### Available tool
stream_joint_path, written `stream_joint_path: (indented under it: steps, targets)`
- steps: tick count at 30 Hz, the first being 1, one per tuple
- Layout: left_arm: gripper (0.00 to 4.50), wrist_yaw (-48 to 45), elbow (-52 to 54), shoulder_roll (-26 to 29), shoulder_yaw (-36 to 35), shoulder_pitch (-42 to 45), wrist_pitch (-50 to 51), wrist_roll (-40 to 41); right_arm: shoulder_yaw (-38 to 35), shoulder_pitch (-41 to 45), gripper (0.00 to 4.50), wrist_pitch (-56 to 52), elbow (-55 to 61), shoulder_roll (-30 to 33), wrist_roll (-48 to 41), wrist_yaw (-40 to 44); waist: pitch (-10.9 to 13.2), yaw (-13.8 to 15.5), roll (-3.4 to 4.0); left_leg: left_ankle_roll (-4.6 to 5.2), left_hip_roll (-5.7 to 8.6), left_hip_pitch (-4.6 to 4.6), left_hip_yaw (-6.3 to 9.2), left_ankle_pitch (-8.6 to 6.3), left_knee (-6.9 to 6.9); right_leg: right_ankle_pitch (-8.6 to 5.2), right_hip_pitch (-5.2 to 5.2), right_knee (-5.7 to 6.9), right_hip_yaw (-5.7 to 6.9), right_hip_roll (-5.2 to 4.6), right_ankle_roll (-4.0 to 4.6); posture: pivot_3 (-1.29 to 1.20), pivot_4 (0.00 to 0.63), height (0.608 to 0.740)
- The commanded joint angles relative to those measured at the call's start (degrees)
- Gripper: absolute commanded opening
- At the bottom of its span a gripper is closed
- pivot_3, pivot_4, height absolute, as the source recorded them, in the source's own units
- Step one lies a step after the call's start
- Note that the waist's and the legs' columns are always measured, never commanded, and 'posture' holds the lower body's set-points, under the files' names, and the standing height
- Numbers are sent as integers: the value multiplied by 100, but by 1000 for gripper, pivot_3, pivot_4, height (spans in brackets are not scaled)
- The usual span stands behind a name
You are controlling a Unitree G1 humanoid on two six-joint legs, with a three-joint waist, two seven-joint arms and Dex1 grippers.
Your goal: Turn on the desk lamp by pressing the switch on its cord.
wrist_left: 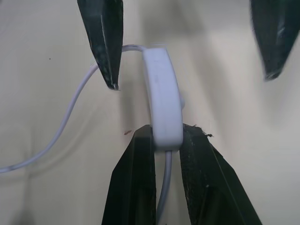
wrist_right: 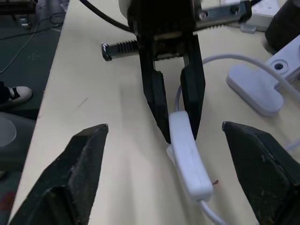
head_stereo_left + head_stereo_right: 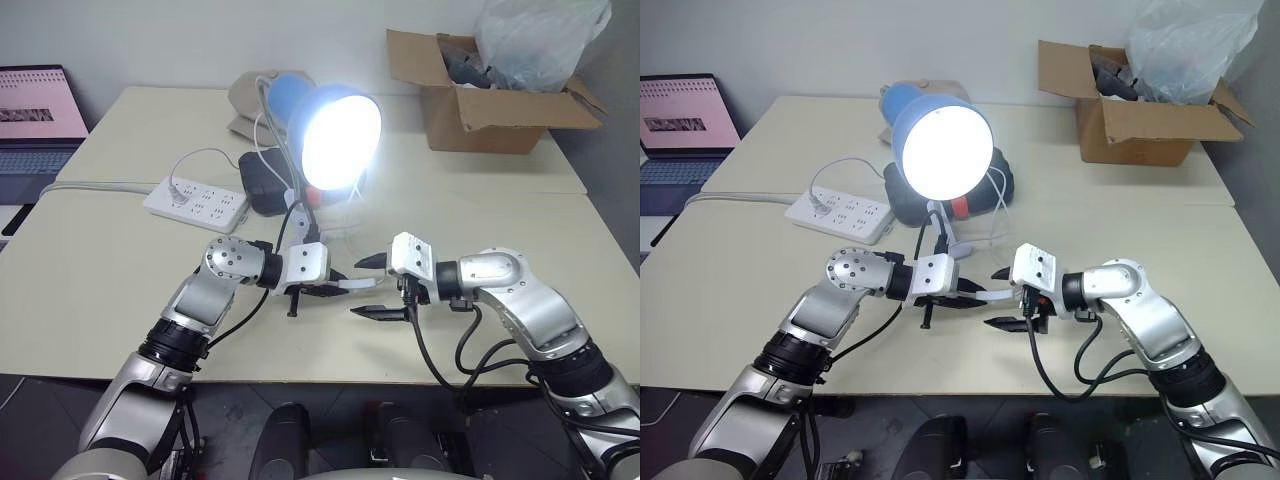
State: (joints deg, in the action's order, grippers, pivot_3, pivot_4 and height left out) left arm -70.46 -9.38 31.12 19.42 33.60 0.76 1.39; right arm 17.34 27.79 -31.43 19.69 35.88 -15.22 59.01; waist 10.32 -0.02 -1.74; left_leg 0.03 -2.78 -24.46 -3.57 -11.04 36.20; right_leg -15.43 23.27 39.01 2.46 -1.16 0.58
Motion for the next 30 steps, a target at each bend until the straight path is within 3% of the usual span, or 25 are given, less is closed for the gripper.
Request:
stream_joint_path:
  steps: [1,8,13,15,24,27,30]
  targets:
    - [397,230,-292,-132,58,167,-173,-203,-519,-126,4500,-200,524,396,-208,19,0,2,0,0,0,0,-1,0,0,0,0,0,0,0,0,0,150,740]
    - [397,682,-1343,-540,167,506,-531,-603,-1286,-1038,4500,-624,1254,1193,-347,-236,-1,94,-1,0,3,-2,-1,0,2,0,-1,-4,0,-3,-1,0,150,740]
    - [397,688,-1702,-676,150,605,-720,-639,-1455,-1290,4500,-890,1540,1231,-486,-462,-1,92,0,0,2,0,5,0,4,1,-3,0,3,-1,-2,0,150,740]
    - [1099,628,-1813,-701,126,635,-712,-592,-1485,-1427,4500,-992,1690,1207,-520,-620,-2,99,-1,0,2,0,6,0,7,3,-4,0,5,-1,-4,0,150,740]
    - [3055,265,-1565,-488,-299,673,-685,-104,-1497,-1513,4500,-1010,1680,1281,-555,-758,-1,89,-1,0,1,-2,5,0,10,3,-4,-2,3,-1,-5,0,150,740]
    - [3614,336,-1283,-327,-521,641,-805,26,-1492,-1460,4500,-949,1576,1309,-563,-739,-1,82,-1,0,0,-4,7,0,10,3,-2,-2,4,0,-5,0,150,740]
    - [3614,169,-435,161,-892,218,-344,384,-1535,-1407,4500,-822,1425,1356,-595,-623,-1,63,-1,0,2,-5,6,0,11,3,-3,-2,4,-1,-6,0,150,740]
